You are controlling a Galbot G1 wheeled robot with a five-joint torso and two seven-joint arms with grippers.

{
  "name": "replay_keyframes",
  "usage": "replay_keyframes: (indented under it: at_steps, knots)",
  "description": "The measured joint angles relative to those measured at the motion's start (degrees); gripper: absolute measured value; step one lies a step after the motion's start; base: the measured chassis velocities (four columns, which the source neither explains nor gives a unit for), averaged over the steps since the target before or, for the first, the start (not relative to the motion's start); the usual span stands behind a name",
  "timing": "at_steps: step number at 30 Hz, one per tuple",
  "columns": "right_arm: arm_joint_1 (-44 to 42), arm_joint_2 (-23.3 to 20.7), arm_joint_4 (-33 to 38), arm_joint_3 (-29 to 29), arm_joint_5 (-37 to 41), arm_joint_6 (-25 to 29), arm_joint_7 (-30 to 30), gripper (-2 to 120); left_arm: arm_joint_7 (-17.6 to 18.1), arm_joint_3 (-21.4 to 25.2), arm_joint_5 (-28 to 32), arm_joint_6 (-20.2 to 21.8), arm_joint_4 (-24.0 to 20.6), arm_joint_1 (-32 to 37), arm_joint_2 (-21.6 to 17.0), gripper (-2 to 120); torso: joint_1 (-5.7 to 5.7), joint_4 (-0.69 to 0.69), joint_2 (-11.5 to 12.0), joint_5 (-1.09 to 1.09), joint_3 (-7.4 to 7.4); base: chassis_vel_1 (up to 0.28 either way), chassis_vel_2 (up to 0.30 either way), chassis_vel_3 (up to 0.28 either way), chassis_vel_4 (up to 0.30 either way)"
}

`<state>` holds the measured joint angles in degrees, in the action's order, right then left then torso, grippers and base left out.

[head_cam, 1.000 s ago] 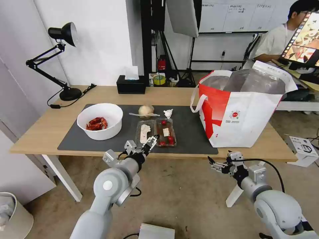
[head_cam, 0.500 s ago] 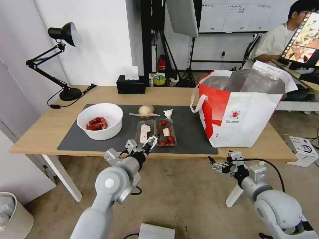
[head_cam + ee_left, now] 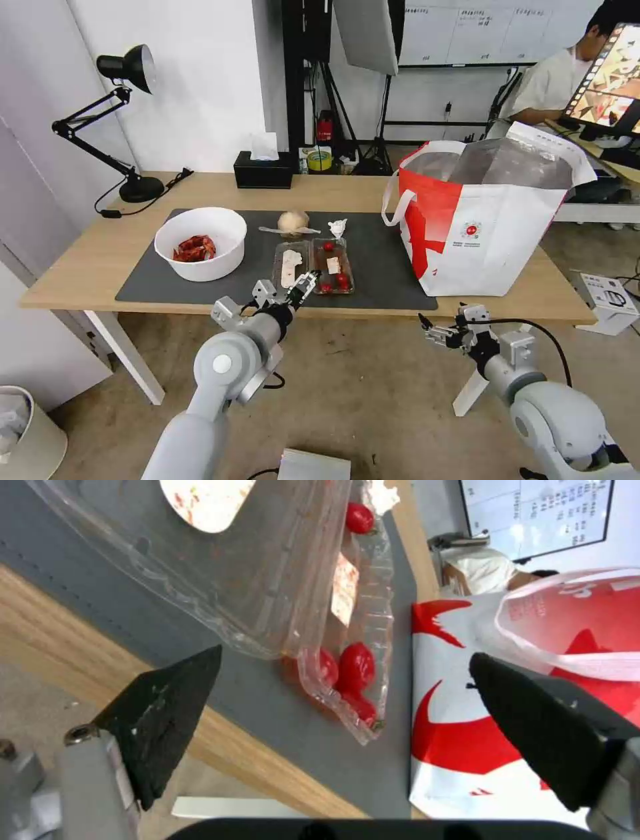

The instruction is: Pick up the trash from the table and place it into the takeout bag.

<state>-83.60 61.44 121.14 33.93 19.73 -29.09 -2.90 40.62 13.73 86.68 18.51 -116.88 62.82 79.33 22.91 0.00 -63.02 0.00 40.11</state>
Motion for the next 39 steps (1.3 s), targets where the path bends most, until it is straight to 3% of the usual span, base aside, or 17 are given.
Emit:
replay_keyframes:
  at_steps: [11,26,39]
  knots:
    - [-0.05,0.25,-0.29,-0.1,-0.17,0.06,0.02,100,0.68,-0.11,0.02,-0.75,1.21,-1.01,0.16,100,0.0,0.0,0.0,0.0,0.0,0.0,0.0,0.0,0.0]
    - [-0.02,0.63,-0.81,-0.32,-0.41,0.13,0.04,100,1.4,-0.15,-1.12,-6.93,2.07,-2.42,2.04,100,0.0,0.0,0.0,0.0,0.0,0.0,0.0,0.0,0.0]
    - [0.08,0.72,-1.05,-0.44,-0.52,0.17,0.07,100,-3.37,-0.4,-2.41,-8.47,-1.55,-1.3,0.75,100,0.0,0.0,0.0,0.0,0.0,0.0,0.0,0.0,0.0]
